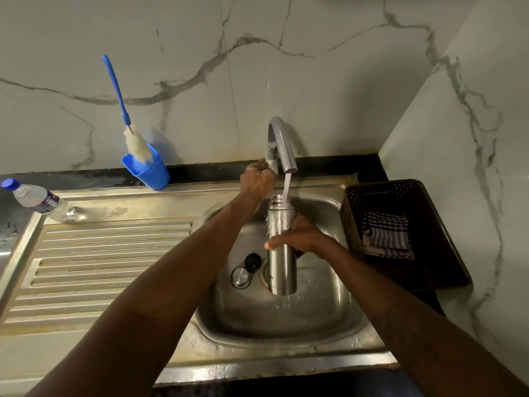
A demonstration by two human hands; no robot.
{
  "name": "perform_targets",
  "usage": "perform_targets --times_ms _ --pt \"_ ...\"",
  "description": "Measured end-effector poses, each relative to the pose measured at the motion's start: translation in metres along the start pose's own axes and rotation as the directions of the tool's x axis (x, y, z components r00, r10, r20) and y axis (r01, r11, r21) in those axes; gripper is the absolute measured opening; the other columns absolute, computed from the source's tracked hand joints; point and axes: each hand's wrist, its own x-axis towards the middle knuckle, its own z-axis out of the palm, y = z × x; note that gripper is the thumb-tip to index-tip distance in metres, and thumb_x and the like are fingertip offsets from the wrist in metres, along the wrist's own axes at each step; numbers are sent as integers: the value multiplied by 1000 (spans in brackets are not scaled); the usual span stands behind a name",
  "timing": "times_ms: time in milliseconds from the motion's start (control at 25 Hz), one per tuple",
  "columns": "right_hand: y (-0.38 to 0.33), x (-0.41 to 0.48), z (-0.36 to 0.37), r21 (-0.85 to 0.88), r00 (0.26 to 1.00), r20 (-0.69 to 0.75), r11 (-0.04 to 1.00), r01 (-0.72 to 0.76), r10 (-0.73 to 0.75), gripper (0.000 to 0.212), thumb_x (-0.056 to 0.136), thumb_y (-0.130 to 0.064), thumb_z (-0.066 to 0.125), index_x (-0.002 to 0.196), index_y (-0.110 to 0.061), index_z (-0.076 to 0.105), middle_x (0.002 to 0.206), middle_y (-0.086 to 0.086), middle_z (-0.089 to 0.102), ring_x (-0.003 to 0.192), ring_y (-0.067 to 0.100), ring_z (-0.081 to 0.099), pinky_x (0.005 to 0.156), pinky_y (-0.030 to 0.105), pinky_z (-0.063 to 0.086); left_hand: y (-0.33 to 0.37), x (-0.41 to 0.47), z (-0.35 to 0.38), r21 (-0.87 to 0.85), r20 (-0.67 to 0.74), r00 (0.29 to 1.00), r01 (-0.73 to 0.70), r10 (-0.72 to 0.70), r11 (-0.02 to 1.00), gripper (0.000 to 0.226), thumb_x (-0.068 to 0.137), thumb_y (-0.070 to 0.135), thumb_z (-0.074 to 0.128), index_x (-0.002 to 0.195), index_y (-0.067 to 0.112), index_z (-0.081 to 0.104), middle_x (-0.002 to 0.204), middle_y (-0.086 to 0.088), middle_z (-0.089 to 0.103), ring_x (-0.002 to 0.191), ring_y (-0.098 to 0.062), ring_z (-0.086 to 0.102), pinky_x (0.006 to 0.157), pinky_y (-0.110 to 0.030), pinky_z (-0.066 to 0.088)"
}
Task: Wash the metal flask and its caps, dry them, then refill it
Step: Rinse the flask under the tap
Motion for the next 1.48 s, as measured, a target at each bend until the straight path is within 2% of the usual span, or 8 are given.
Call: perform_targets --times_ms 160,240,480,760,840,1000,1160,1480 --pt "12 -5 1 -10 996 50 997 -76 76 69 60 -41 95 118 -25 63 104 2 75 90 19 75 71 45 65 -2 7 0 96 190 982 -29 10 995 24 105 12 58 129 9 61 123 -8 64 86 -9 59 67 -14 52" --pt "13 -8 0 20 990 85 993 -115 113 57 68 -41 92 113 -25 62 104 4 75 91 21 75 72 43 65 -6 10 -4 293 291 957 -73 -16 953 51 105 11 56 154 13 42 148 -13 53 104 -17 60 85 -22 52" --pt "6 -15 -3 166 946 198 942 -292 258 76 72 -58 83 130 -17 55 114 13 71 98 28 74 74 42 64 -13 -9 -4 407 304 945 -245 123 880 92 101 15 63 167 30 1 150 -22 50 105 -26 60 85 -30 49" --pt "-3 -30 0 354 923 280 865 -356 266 83 66 -57 85 133 -19 55 121 17 69 105 34 70 96 51 56 -49 -41 -6 289 310 943 28 -121 957 57 102 29 65 154 20 43 154 -9 50 139 -30 50 110 -41 48" --pt "-8 -34 3 443 928 309 831 -335 209 62 80 -48 77 131 -15 62 109 14 75 94 29 73 95 46 56 -52 -52 -12 52 343 897 277 -278 959 44 103 28 63 145 17 54 138 -12 64 119 -29 67 97 -48 59" --pt "-13 -39 8 620 922 380 720 -311 71 41 102 -33 54 137 -15 64 140 13 63 127 26 62 113 39 44 -54 -72 -22 26 378 899 230 -222 973 33 104 35 63 118 5 66 95 -15 76 66 -20 77 56 -30 62" --pt "-19 -41 7 665 934 353 686 -297 62 31 98 -35 63 111 -8 71 127 23 67 88 26 71 63 32 62 -55 -80 -30 -145 363 900 309 -240 940 30 100 31 71 118 7 69 100 -16 78 82 -27 79 69 -35 65" --pt "-36 -45 22 565 878 373 678 -470 299 55 81 -50 75 102 0 70 86 17 72 63 26 72 50 28 61 -73 -97 -56 -276 359 892 381 -273 882 12 101 14 65 109 9 74 97 -14 79 90 -27 78 75 -39 66"
